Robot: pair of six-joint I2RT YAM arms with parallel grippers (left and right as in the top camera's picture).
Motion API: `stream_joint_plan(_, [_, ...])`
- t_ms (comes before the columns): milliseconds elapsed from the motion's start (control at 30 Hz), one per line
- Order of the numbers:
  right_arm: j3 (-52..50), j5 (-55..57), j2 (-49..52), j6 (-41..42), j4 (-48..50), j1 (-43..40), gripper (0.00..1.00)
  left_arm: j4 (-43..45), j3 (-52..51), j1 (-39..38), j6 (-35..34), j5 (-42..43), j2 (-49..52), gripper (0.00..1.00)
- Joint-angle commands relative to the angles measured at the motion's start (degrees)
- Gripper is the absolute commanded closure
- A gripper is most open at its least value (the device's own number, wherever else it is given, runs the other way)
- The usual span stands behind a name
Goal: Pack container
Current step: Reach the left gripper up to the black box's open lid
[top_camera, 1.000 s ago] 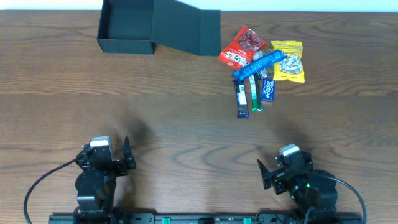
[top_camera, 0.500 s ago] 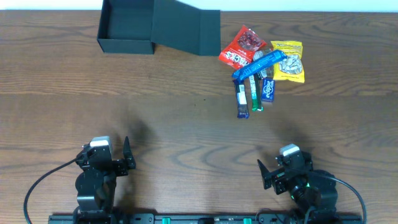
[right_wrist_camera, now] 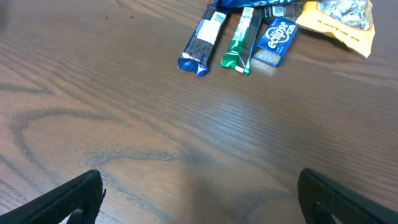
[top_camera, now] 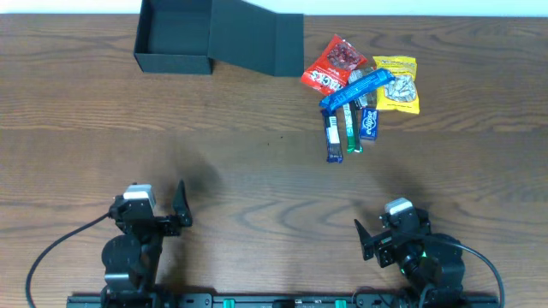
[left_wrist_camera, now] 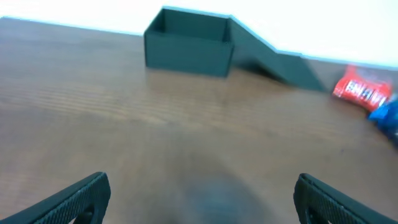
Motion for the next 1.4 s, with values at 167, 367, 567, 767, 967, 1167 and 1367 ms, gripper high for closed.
stream_joint_plan(167, [-0.2, 0.6, -0.4, 0.6, 0.0, -0.4, 0.01, 7.0, 5.7, -0.1, -2.6, -3.5, 18.1, 0.04])
stream_joint_plan(367, [-0.2, 0.6, -0.4, 0.6, 0.0, -0.4, 0.01, 6.9, 20.1, 0.0, -2.5, -6.3, 41.5, 0.05])
stream_joint_plan(567, [-0.2, 0.6, -0.4, 0.6, -0.1, -0.4, 0.01, 2.5, 42.2, 0.1, -2.6, -6.2, 65.8, 0.05])
stream_joint_plan(767, [-0.2, 0.6, -0.4, 0.6, 0.0, -0.4, 0.0, -9.9, 67.8, 3.3, -5.9, 0.9, 88.3, 0.05])
stream_joint_plan(967, [-0.2, 0.6, -0.4, 0.6, 0.0, -0.4, 0.01, -22.7, 95.7, 7.7, -8.2, 9.8, 111.2, 0.05])
stream_joint_plan(1167, [-0.2, 0.6, -0.4, 0.6, 0.0, -0.4, 0.01, -29.6, 118.2, 9.0, -7.2, 12.3, 127.9, 0.05])
stream_joint_plan(1367, [-0.2, 0.6, -0.4, 0.6, 0.0, -0.4, 0.01, -28.3, 128.3, 8.7, -2.7, 14.9, 135.7, 0.05])
